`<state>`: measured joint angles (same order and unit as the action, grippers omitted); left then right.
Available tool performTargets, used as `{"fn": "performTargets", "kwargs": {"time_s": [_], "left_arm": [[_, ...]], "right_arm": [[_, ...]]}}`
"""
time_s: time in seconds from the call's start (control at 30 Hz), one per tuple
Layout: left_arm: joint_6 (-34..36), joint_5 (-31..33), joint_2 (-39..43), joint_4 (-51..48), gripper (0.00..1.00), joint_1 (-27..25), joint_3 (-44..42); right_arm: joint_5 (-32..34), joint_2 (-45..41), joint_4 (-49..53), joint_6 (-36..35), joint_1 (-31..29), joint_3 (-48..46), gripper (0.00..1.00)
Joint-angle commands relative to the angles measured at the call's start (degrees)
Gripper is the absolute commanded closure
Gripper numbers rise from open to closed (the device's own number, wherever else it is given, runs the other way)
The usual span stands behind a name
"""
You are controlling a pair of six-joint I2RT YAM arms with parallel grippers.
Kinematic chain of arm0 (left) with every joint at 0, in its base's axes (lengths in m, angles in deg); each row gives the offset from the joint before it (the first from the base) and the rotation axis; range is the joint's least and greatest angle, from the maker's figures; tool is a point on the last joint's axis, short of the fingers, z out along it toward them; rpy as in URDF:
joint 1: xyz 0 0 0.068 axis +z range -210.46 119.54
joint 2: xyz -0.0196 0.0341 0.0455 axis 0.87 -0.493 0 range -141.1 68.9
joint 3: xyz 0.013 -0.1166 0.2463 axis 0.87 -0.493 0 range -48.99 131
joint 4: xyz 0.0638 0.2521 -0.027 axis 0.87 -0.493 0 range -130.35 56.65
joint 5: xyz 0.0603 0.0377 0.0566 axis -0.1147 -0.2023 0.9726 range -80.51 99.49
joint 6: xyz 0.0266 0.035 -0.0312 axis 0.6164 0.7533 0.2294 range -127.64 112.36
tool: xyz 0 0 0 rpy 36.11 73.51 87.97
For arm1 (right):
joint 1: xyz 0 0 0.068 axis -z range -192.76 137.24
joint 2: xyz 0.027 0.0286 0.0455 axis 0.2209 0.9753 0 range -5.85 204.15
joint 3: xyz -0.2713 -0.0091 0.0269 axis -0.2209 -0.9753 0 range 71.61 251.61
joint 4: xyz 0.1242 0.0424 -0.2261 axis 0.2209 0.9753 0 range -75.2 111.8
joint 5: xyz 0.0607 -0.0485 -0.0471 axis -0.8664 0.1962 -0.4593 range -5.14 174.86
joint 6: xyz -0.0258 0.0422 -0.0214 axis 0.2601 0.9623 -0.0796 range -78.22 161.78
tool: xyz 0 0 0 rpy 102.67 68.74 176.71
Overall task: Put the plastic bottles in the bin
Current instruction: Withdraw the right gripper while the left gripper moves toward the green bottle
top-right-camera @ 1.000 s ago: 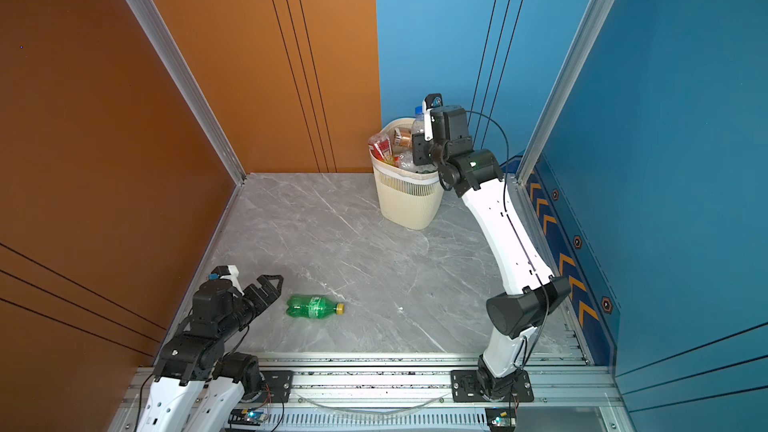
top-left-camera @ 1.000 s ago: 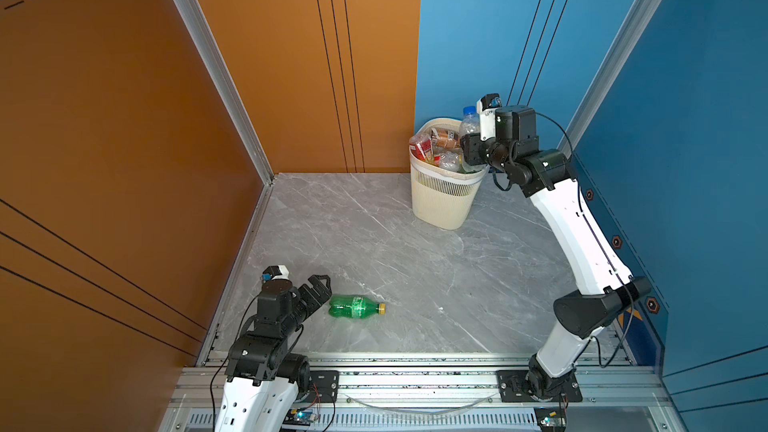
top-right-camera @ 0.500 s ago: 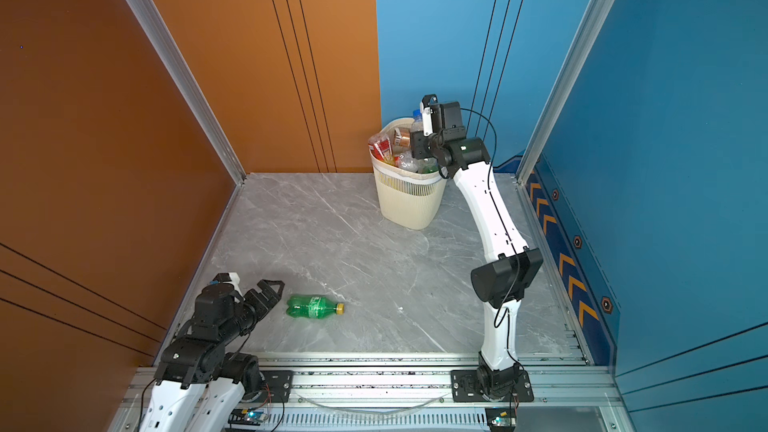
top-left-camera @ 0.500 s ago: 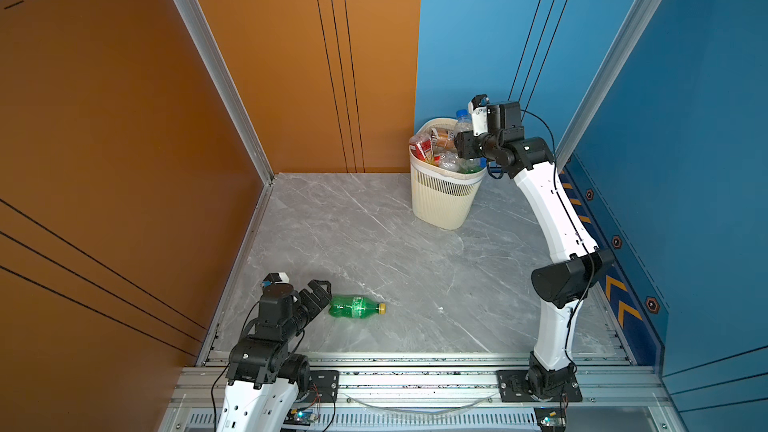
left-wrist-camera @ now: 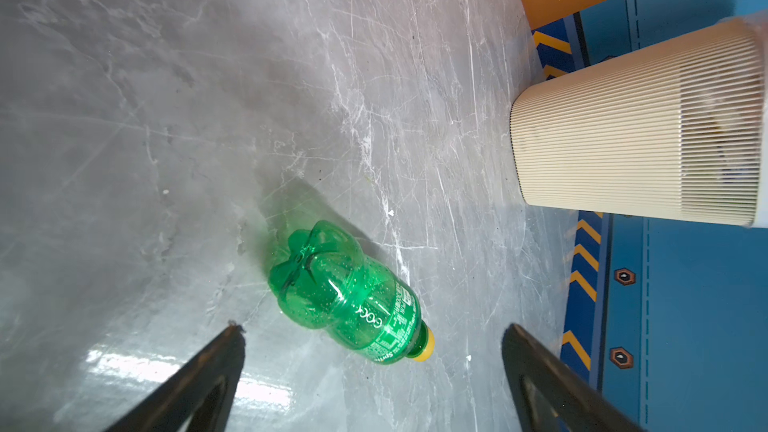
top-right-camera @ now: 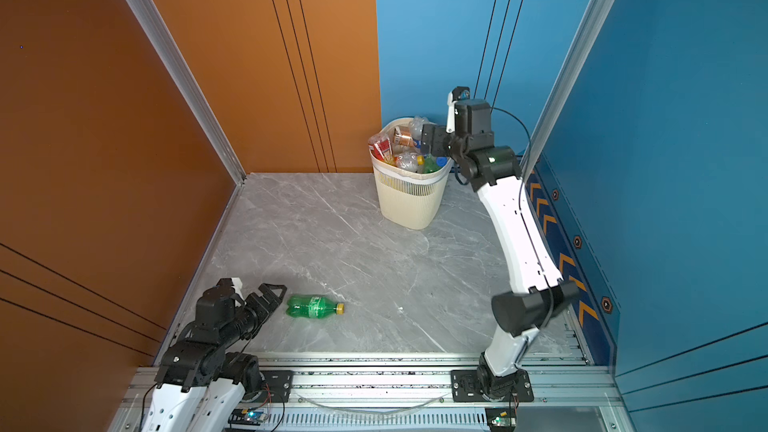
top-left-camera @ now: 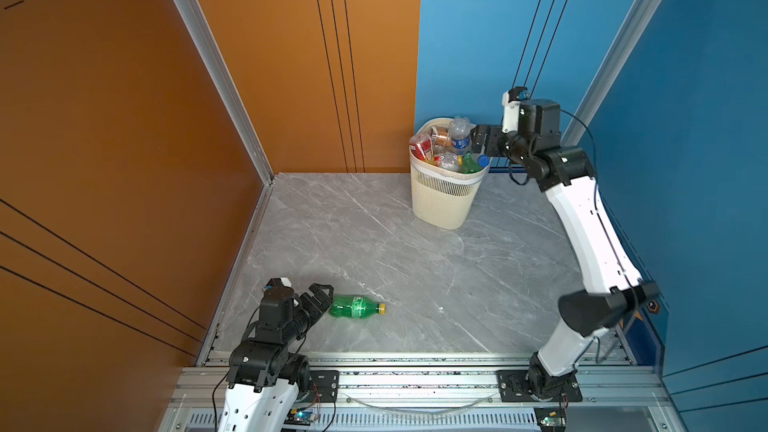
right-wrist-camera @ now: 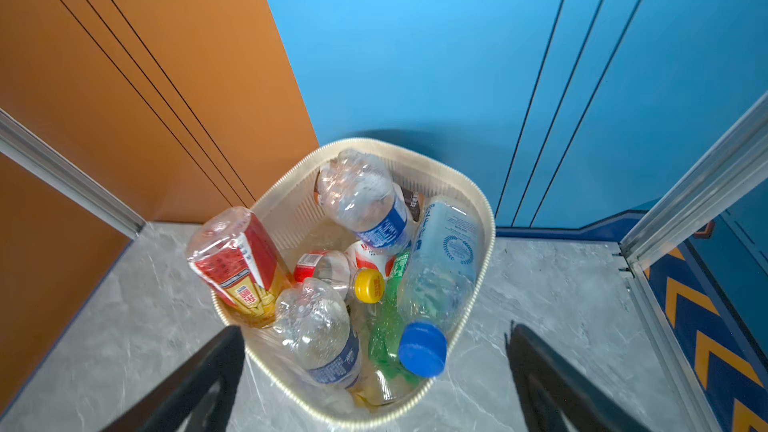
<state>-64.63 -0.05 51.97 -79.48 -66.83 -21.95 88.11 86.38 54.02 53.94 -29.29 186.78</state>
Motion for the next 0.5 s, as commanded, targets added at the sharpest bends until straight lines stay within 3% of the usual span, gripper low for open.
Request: {"fn": "performTargets", "kwargs": {"time_s": [0.0,0.17,0.33,0.47], "left_arm": [[-2.73,-1.71,1.97,-1.11,0.02,-0.04,-1.68],[-5.71,-2.12,4.84,-1.08,0.02,-0.46,-3.63],[-7.32,-2.41,5.22,-1.12,0.02,-1.06,-4.22],[-8.77,-2.48,5.19,-1.07,0.02,-1.89,-4.38]], "right_arm": [[2.58,-14.05,-12.31,6.09,-0.85,-19.05,0.00],[3.08,-31.71,-17.94,12.92,-2.16,-45.20,0.00],[4.83,-39.53,-15.28,16.04,-3.71,-58.67,0.00],[4.69,-41.06,-12.72,16.83,-4.42,-63.80,0.00]]}}
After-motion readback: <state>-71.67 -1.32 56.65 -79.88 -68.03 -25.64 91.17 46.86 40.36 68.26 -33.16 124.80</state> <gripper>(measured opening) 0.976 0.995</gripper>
